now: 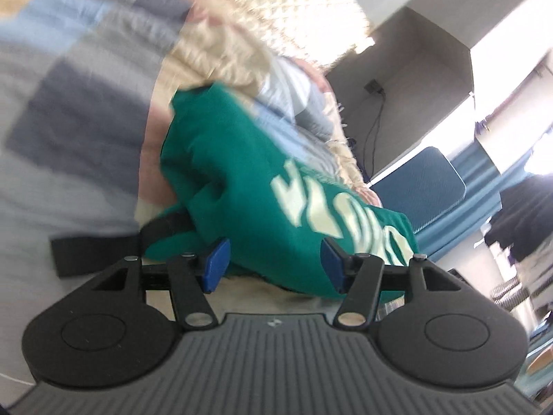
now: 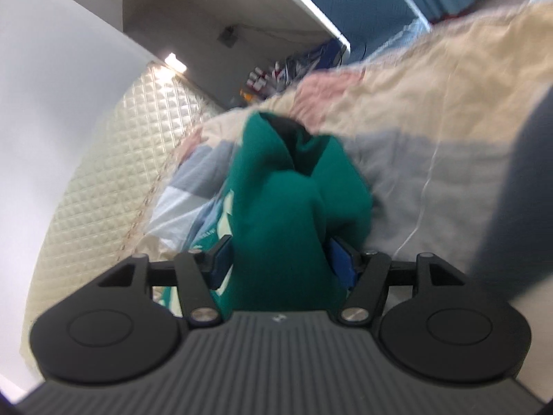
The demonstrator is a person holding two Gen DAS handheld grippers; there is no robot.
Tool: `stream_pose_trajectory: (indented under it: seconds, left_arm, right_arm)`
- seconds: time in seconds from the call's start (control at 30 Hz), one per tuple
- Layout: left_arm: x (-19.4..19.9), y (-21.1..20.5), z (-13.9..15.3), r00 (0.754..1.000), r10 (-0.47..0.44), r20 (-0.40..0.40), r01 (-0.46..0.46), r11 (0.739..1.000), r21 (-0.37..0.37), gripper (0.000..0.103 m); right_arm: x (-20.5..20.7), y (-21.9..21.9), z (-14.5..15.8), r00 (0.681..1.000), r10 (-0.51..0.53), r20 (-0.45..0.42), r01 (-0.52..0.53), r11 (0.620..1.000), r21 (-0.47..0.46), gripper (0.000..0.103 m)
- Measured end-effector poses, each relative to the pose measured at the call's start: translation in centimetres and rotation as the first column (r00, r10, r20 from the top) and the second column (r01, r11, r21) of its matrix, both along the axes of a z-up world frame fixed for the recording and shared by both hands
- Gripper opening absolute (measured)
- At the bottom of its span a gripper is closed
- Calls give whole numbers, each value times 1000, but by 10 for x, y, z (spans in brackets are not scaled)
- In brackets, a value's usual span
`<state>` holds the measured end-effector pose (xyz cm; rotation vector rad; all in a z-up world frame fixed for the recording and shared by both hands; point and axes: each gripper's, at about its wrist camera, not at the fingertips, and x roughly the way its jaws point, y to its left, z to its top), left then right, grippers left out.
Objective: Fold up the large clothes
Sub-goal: 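Lower the rolled hoodie onto the bed with both grippers and open them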
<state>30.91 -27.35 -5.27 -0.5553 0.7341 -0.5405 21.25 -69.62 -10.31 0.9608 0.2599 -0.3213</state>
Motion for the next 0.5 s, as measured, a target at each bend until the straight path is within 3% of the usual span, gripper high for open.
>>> stream_pose_trajectory:
  seconds: [0.13, 0.3, 0.5]
  left_arm:
    - [-20, 5, 57, 997, -17, 69, 13, 999, 51, 63]
    - [-58, 13, 129, 983, -33, 182, 14, 994, 107, 64]
    - [-108, 29, 200, 957, -43, 287, -6, 986, 165, 64]
  right_arm:
    - [-24, 7, 47, 1000, 10, 24, -8, 997, -82, 64]
    - [-52, 30, 125, 991, 56, 123, -35, 986, -165, 64]
    - [-93, 87, 220, 968, 174, 181, -101, 930, -353, 64]
